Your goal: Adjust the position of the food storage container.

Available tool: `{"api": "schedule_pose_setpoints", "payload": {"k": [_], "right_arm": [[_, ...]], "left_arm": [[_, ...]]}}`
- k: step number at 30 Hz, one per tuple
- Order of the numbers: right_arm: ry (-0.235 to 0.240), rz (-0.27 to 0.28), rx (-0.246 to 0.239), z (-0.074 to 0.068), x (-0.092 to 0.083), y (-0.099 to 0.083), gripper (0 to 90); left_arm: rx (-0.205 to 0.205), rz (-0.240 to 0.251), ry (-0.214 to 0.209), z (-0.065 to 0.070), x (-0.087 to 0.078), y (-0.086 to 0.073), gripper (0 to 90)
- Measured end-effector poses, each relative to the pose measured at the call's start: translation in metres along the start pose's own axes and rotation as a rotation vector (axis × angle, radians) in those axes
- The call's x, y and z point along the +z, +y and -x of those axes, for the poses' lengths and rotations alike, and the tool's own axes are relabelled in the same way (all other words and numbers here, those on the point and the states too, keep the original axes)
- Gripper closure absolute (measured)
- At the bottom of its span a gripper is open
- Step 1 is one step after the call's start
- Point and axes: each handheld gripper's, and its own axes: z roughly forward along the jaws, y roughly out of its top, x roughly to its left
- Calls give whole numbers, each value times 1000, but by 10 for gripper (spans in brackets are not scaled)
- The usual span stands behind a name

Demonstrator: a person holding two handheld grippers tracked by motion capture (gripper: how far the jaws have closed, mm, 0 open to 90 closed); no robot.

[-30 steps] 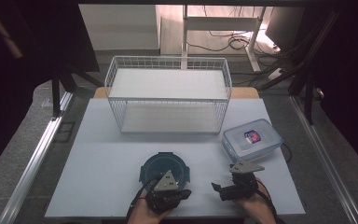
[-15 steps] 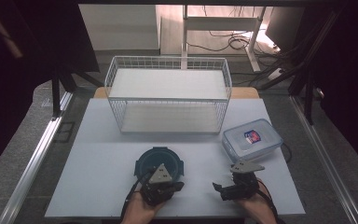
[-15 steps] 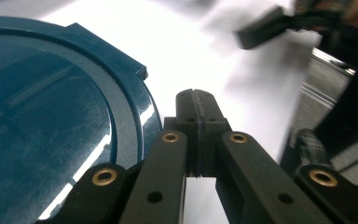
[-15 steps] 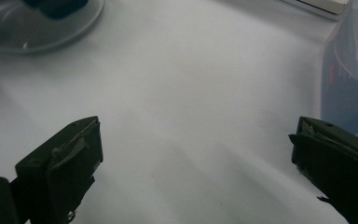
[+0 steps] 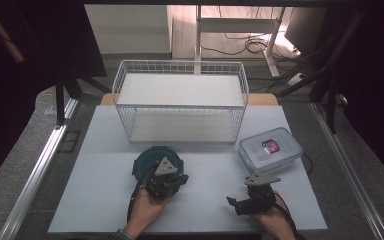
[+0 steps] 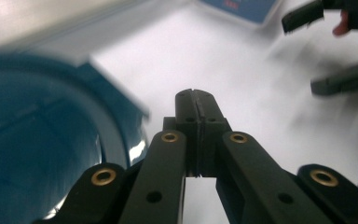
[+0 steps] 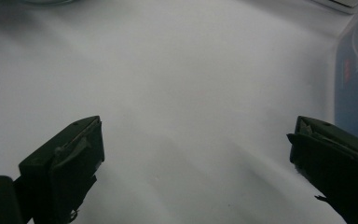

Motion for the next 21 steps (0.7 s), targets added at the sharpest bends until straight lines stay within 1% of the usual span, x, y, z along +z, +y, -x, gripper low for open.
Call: {"api": "schedule_pose_setpoints", "payload": {"k": [1, 2, 3, 4, 5, 6, 7, 8, 9, 14, 16, 19, 20, 21], "right_arm": [[0, -2, -4, 0, 0, 0, 30], [-1, -3, -6, 0, 0, 0, 31], [0, -3, -4, -1, 0, 0, 32], [-1, -4, -5, -1, 0, 0, 33], [-1, -5, -6, -1, 0, 0, 33], [-2, -7, -8, -1, 0, 0, 35], [-1, -10, -9, -1, 0, -1, 36], [0, -13, -9, 0, 0, -1, 36], [1, -14, -9, -1, 0, -1, 37], [2, -20, -20, -2, 0, -1, 39], [3, -21, -28, -4, 0, 0, 42], [7, -23, -28, -3, 0, 0, 44], [7, -23, -28, -3, 0, 0, 44], [9, -25, -24, -3, 1, -1, 45]], "left_arm": [[-2, -18, 6, -2, 7, 11, 893], [-3, -27, 15, -4, 11, 15, 882], [-11, -35, 21, -5, 14, 18, 883], [-14, -48, 36, -7, 18, 21, 883], [-17, -66, 68, -9, 22, 24, 886], [-38, -87, 69, -12, 25, 26, 896], [-50, -108, 73, -14, 26, 27, 899], [-40, -122, 96, -14, 28, 26, 899], [-30, -120, 103, -13, 27, 26, 900], [-19, -122, 109, -16, 27, 26, 900], [-20, -116, 123, -21, 23, 23, 900], [-37, -108, 138, -29, 18, 19, 900], [-37, -108, 138, -29, 18, 19, 900], [-41, -103, 145, -35, 14, 17, 900]]}}
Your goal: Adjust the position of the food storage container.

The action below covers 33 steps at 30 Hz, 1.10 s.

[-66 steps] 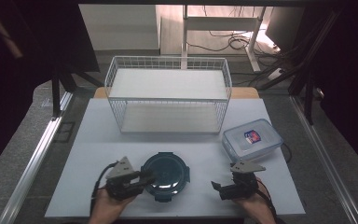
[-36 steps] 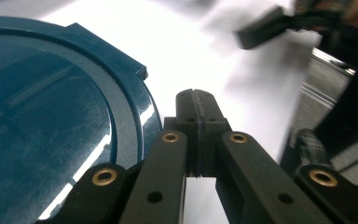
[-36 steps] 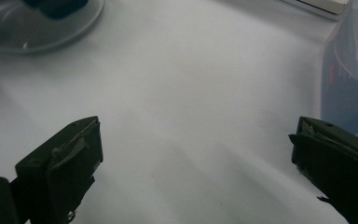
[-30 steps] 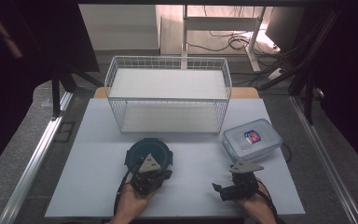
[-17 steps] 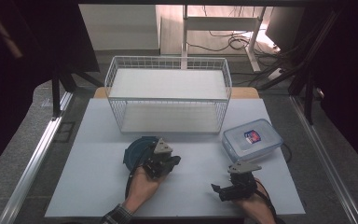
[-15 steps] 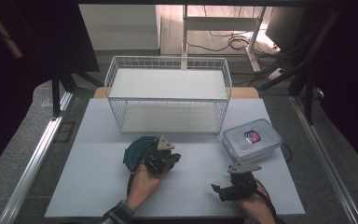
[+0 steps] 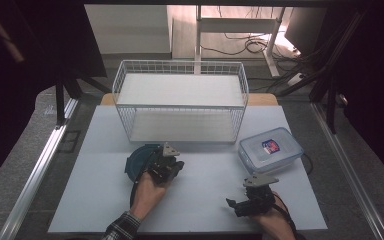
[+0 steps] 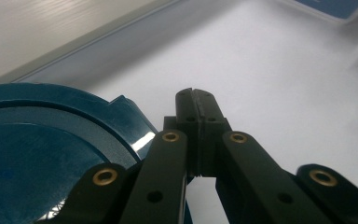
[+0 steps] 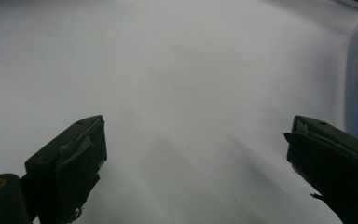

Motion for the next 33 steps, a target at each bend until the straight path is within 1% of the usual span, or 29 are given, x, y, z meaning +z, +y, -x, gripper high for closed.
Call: {"api": "schedule_pose_setpoints", "payload": {"k": [1, 2, 4, 6, 7, 8, 9, 10, 13, 14, 15, 16, 17, 18, 19, 23, 25, 26, 27, 28, 29, 31, 32, 33], "right_arm": [[0, 0, 0, 0, 0, 0, 45], [0, 0, 0, 0, 0, 0, 47], [1, -1, -1, -1, 0, 0, 48], [4, -3, -2, -1, 1, 0, 49], [4, -3, -2, -1, 1, 0, 49], [8, -3, -4, -1, 1, 0, 49], [9, -3, -4, -1, 1, 0, 49], [13, 1, -7, -1, 0, 0, 49], [28, 19, -10, -1, -1, 1, 49], [29, 24, -12, -2, -1, 1, 49], [29, 24, -12, -2, -1, 1, 49], [33, 29, -20, -3, -2, 2, 49], [32, 30, -21, -3, -2, 2, 49], [31, 30, -22, -3, -2, 3, 49], [30, 30, -21, -3, -2, 3, 49], [24, 38, -5, -1, -5, 3, 49], [29, 47, 4, 0, -6, 3, 41], [46, 58, 10, 0, -7, 4, 33], [46, 58, 10, 0, -7, 4, 33], [59, 70, 19, 0, -8, 5, 15], [65, 73, 15, -1, -9, 6, 12], [75, 67, 14, -2, -9, 8, 11], [76, 58, 11, -3, -8, 9, 13], [75, 56, 9, -4, -8, 10, 19]], "left_arm": [[0, 0, 0, 0, 0, 0, 900], [-6, 4, 10, -6, -3, -3, 900], [-9, 6, 18, -12, -6, -5, 900], [-28, 9, 36, -19, -9, -8, 900], [-28, 9, 36, -19, -9, -8, 900], [-44, 12, 52, -28, -13, -11, 900], [-44, 12, 52, -28, -13, -11, 900], [-64, 14, 78, -37, -17, -15, 900], [-84, 14, 120, -52, -25, -22, 900], [-93, 16, 127, -56, -27, -23, 900], [-93, 16, 127, -56, -27, -23, 900], [-128, 23, 135, -68, -33, -29, 900], [-128, 23, 135, -68, -33, -29, 900], [-154, 28, 139, -77, -38, -33, 900], [-161, 30, 143, -81, -41, -35, 900], [-184, 34, 180, -95, -50, -44, 900], [-197, 39, 191, -100, -54, -47, 900], [-201, 48, 186, -100, -55, -48, 900], [-201, 48, 186, -100, -55, -48, 900], [-187, 53, 191, -99, -56, -49, 900], [-169, 72, 209, -95, -58, -52, 900], [-163, 80, 205, -93, -59, -54, 898], [-151, 108, 171, -90, -62, -59, 880], [-151, 108, 171, -90, -62, -59, 870]]}}
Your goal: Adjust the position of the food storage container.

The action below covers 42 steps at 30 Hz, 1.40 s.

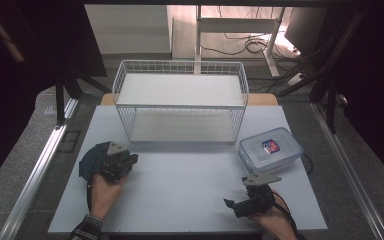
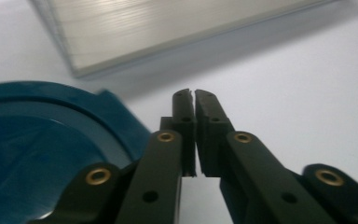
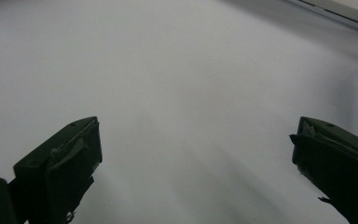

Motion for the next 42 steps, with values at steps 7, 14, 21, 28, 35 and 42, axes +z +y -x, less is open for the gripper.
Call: {"api": "schedule_pose_setpoints", "payload": {"k": [7, 14, 21, 28, 35, 42], "right_arm": [[-12, 32, -19, -2, -7, 10, 193], [-18, 95, -29, 8, -24, 26, 482], [-211, 119, 18, 58, -42, 35, 842], [-398, 99, 188, 136, -52, 30, 880], [-509, 84, 275, 193, -58, 29, 876], [-574, 4, 316, 230, -59, 18, 882]], "left_arm": [[68, 76, -105, 24, -16, -17, 624], [92, 62, -168, 34, -9, -28, 314], [99, 51, -216, 40, -5, -31, 194], [135, 20, -224, 43, 4, -33, 153], [156, 25, -241, 47, 7, -33, 123], [194, 42, -232, 54, 8, -32, 136]]}}
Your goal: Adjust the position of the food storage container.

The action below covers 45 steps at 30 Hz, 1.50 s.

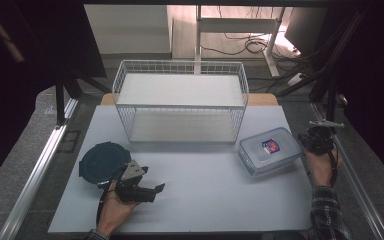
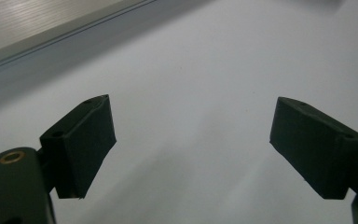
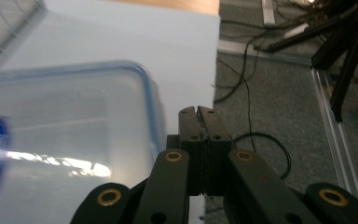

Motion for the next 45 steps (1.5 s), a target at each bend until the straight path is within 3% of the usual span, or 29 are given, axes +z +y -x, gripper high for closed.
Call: {"api": "schedule_pose_setpoints", "payload": {"k": [6, 9, 10, 12, 15, 16, 17, 22, 23, 27, 32, 39, 43, 45], "right_arm": [[55, -57, -1, 5, 12, -3, 888], [80, -64, 15, 2, 10, -5, 889], [120, -62, 11, -6, 8, -7, 889], [127, -63, 4, -10, 7, -8, 889], [200, -58, -18, -33, 1, -13, 889], [200, -58, -18, -33, 1, -13, 889], [238, -56, -30, -44, -3, -15, 888], [299, -54, -59, -69, -9, -20, 888], [326, -55, -82, -84, -13, -23, 888], [375, -52, -113, -111, -18, -26, 888], [430, -71, -162, -151, -25, -32, 888], [475, -68, -231, -205, -37, -37, 887], [482, -56, -250, -222, -43, -42, 887], [477, -51, -257, -222, -46, -44, 867]], "left_arm": [[10, -14, 2, 1, 3, -1, 136], [6, -13, -2, 1, 3, 0, 136], [5, -17, -6, 1, 4, 0, 136], [6, -21, -5, 2, 5, 0, 136], [1, -28, 4, 4, 6, 1, 153], [1, -28, 4, 4, 6, 1, 163], [-7, -32, 10, 4, 5, 2, 174], [-23, -43, 11, 5, 4, 4, 180], [-27, -44, 10, 5, 4, 4, 177], [-43, -52, 11, 2, 3, 4, 175], [-37, -68, 44, -1, 1, 3, 204], [-37, -55, 93, -12, -20, -4, 235], [-10, -28, 76, -10, -29, -8, 223], [7, -28, 64, -6, -30, -9, 209]]}}
